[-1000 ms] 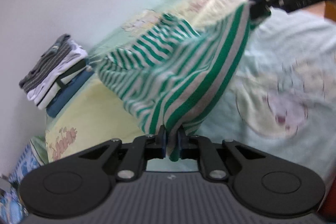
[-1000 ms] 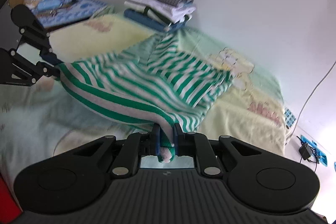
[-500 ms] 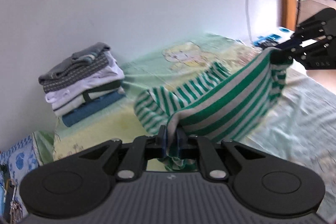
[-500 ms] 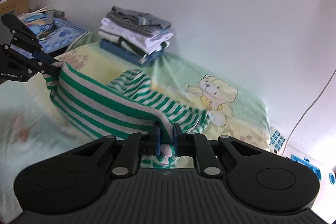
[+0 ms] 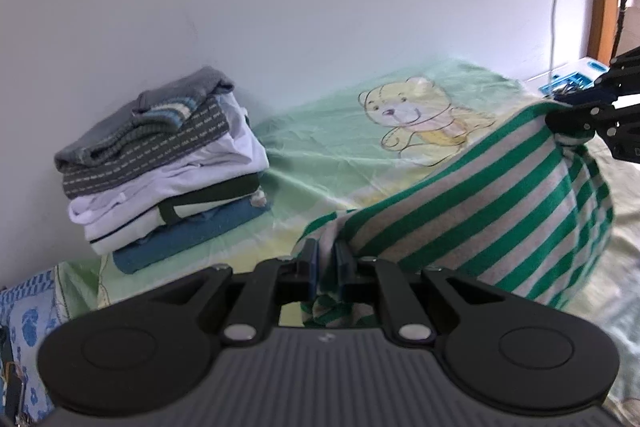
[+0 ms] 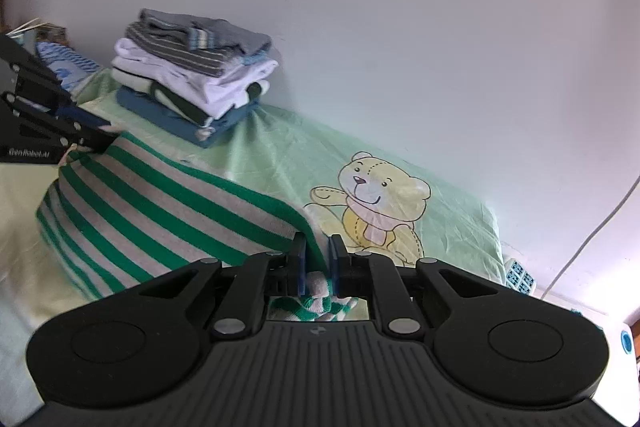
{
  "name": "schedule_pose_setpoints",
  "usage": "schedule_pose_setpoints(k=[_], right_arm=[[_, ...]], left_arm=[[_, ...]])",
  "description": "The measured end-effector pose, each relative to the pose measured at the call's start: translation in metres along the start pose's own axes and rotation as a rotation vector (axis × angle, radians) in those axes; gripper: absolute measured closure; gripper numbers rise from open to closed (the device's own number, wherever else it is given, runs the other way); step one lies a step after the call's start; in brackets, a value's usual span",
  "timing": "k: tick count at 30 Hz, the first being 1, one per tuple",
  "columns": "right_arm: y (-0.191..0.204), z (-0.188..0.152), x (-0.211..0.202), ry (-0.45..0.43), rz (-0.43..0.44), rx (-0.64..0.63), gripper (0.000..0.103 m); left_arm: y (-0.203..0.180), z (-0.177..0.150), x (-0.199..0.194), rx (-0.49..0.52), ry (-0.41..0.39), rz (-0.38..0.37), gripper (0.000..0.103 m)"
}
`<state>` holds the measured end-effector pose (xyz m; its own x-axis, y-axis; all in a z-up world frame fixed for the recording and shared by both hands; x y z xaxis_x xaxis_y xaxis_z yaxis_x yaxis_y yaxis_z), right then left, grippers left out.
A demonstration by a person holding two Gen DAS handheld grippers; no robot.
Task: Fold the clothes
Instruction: 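Lift the folded striped shirt with both grippers and carry it toward the clothes stack, then lower the folded shirt onto the bed beside the clothes stack with both grippers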
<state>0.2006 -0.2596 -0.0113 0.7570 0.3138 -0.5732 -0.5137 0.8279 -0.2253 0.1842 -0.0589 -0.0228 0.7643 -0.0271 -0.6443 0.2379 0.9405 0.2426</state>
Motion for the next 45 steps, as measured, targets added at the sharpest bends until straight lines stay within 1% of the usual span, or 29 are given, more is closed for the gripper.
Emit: schedule_pose_setpoints(k=[5, 9, 14, 15, 17, 18, 19, 20, 21, 22, 24, 25, 26, 28, 30, 32, 34, 36, 37, 39, 41, 42, 43, 45], right_arm=[[-0.001, -0.003, 0.039, 0.042, -0.015, 0.017, 0.092], [-0.004, -0.014, 0.065, 0.085, -0.029, 0.024, 0.092], [-0.005, -0.033, 0.095, 0.147, -0.028, 0.043, 0.092], [-0.004, -0.036, 0.099, 0.152, -0.025, 0.048, 0.091], [-0.005, -0.039, 0.104, 0.130, -0.020, 0.078, 0.088], [-0.007, -0.039, 0.105, 0.120, -0.020, 0.096, 0.084], [-0.010, -0.039, 0.106, 0.111, -0.017, 0.116, 0.080], [-0.014, -0.038, 0.104, 0.102, -0.014, 0.138, 0.079], [-0.020, -0.036, 0.100, 0.086, -0.015, 0.166, 0.073], [-0.026, -0.034, 0.094, 0.066, -0.016, 0.198, 0.069], [-0.040, -0.034, 0.077, 0.030, -0.041, 0.242, 0.067], [-0.046, -0.035, 0.068, 0.022, -0.056, 0.252, 0.065], [-0.050, -0.038, 0.058, 0.022, -0.056, 0.260, 0.065], [-0.054, -0.045, 0.039, 0.028, -0.023, 0.289, 0.064], [-0.055, -0.055, 0.020, 0.036, 0.021, 0.356, 0.063], [-0.054, -0.066, 0.007, 0.035, 0.047, 0.436, 0.061], [-0.048, -0.073, 0.003, 0.018, 0.067, 0.503, 0.061], [-0.036, -0.076, 0.005, 0.014, 0.104, 0.553, 0.061], [-0.030, -0.077, 0.009, 0.022, 0.116, 0.557, 0.062], [-0.020, -0.078, 0.018, 0.034, 0.113, 0.555, 0.062], [-0.020, -0.082, 0.026, 0.054, 0.105, 0.594, 0.064], [-0.021, -0.085, 0.027, 0.062, 0.128, 0.630, 0.084], [-0.022, -0.087, 0.026, 0.063, 0.139, 0.651, 0.093], [-0.026, -0.086, 0.020, 0.042, 0.116, 0.655, 0.095]], left_arm=[[0.009, 0.000, 0.043, -0.023, 0.059, 0.004, 0.094], [0.009, -0.004, 0.074, -0.045, 0.096, 0.004, 0.094], [0.003, -0.010, 0.099, -0.069, 0.116, 0.000, 0.094], [0.002, -0.013, 0.104, -0.068, 0.125, 0.002, 0.094], [-0.001, -0.017, 0.109, -0.053, 0.125, 0.014, 0.093], [-0.001, -0.018, 0.110, -0.045, 0.120, 0.019, 0.093], [0.000, -0.018, 0.109, -0.042, 0.115, 0.022, 0.089], [0.002, -0.018, 0.107, -0.042, 0.111, 0.027, 0.083], [0.006, -0.017, 0.104, -0.043, 0.105, 0.034, 0.081], [0.011, -0.017, 0.099, -0.049, 0.095, 0.040, 0.079], [0.023, -0.016, 0.088, -0.064, 0.075, 0.054, 0.078], [0.030, -0.016, 0.081, -0.078, 0.066, 0.062, 0.074], [0.036, -0.016, 0.072, -0.092, 0.055, 0.072, 0.070], [0.043, -0.019, 0.052, -0.141, 0.033, 0.088, 0.069], [0.041, -0.023, 0.032, -0.214, 0.022, 0.044, 0.066], [0.034, -0.025, 0.018, -0.269, 0.009, 0.002, 0.060], [0.018, -0.027, 0.011, -0.303, -0.004, -0.039, 0.060], [0.000, -0.030, 0.013, -0.316, -0.014, -0.058, 0.056], [-0.008, -0.034, 0.019, -0.318, -0.002, -0.055, 0.052], [-0.018, -0.042, 0.032, -0.319, 0.027, -0.039, 0.052], [-0.022, -0.048, 0.043, -0.332, 0.051, -0.039, 0.051], [-0.024, -0.050, 0.048, -0.340, 0.061, -0.041, 0.051], [-0.023, -0.050, 0.051, -0.349, 0.064, -0.046, 0.050], [-0.022, -0.049, 0.055, -0.354, 0.074, -0.048, 0.046]])
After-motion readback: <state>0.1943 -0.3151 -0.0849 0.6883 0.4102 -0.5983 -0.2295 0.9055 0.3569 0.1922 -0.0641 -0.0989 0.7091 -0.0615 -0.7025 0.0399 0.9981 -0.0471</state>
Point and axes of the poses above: each gripper's, at about its wrist camera, not at the fingertips, and x roughly the way its jaws point, y to its left, z to its top, the point moved 8 cm from there along x, roughly the way its jaws point, and after that the axes turned 3 degrees about z, right-handed, at the moved point
